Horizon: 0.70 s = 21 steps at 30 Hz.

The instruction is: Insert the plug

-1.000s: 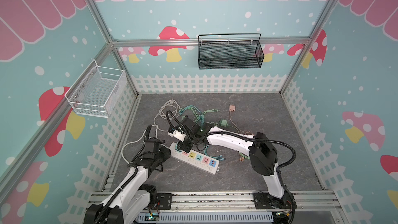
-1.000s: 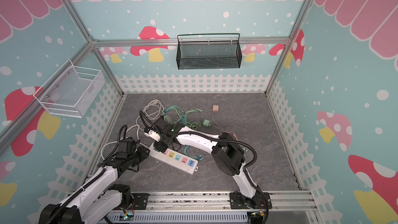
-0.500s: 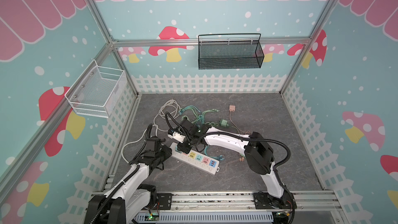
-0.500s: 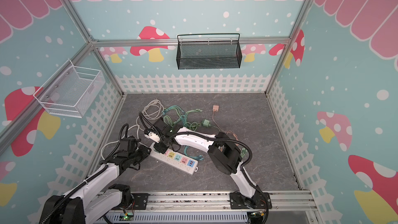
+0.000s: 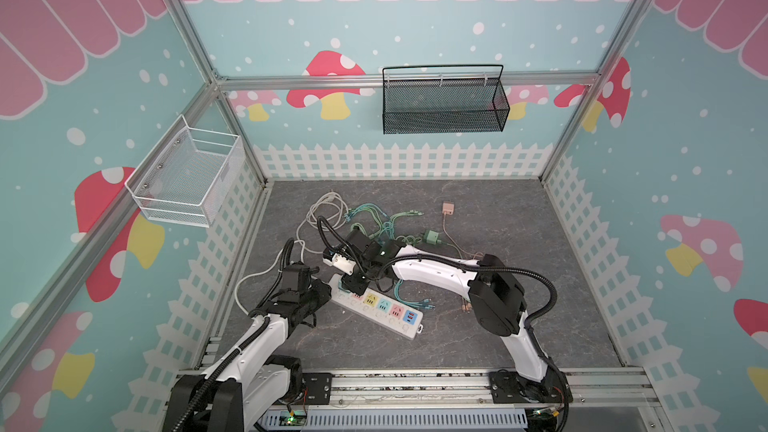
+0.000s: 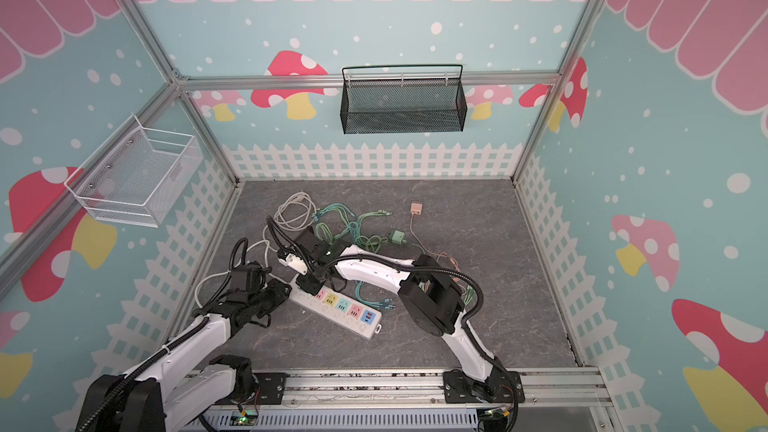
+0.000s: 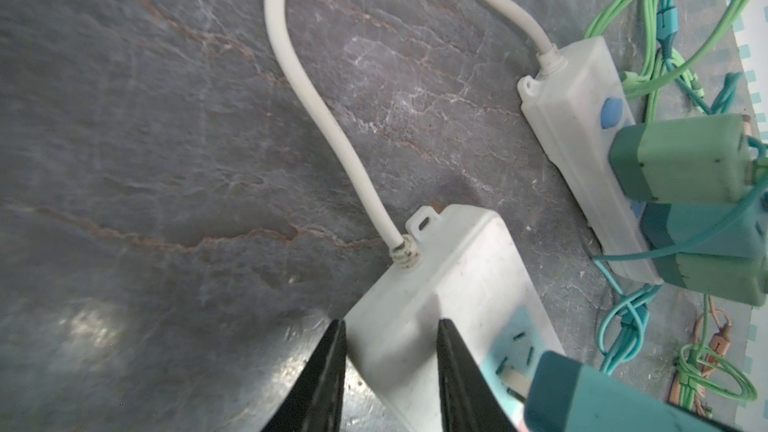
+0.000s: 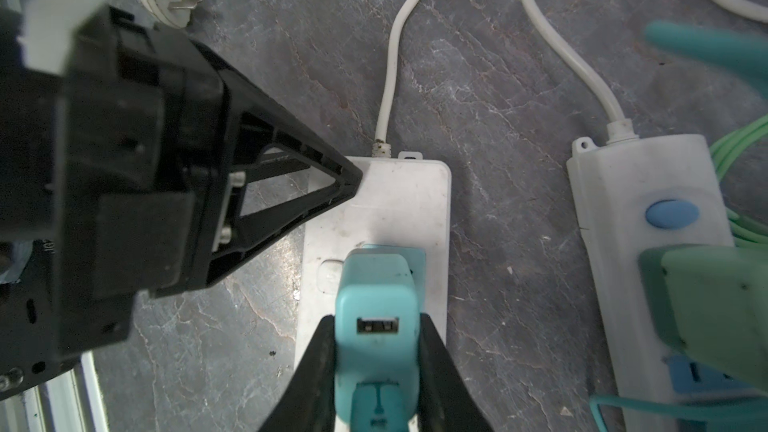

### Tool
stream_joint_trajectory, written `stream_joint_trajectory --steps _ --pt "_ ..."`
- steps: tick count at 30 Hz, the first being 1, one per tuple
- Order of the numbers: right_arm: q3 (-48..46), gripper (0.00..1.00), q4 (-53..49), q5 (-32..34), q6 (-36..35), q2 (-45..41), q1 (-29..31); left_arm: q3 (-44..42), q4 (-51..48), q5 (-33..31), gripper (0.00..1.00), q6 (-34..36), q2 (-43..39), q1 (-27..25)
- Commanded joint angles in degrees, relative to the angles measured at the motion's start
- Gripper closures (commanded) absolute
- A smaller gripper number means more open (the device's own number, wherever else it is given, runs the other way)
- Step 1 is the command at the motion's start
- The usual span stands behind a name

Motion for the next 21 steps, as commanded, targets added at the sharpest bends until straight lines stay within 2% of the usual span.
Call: stream_joint_trajectory --steps 1,21 --pt "1.12 1.00 -0.91 1.33 -1.30 1.65 -0.16 0.08 -2.26 0.18 0.66 0.38 0.72 0.28" --pt "-0.06 1.00 -2.48 8.71 -1.88 3.06 0.86 -0.29 -2.24 -0.69 0.67 0.21 0.42 0.53"
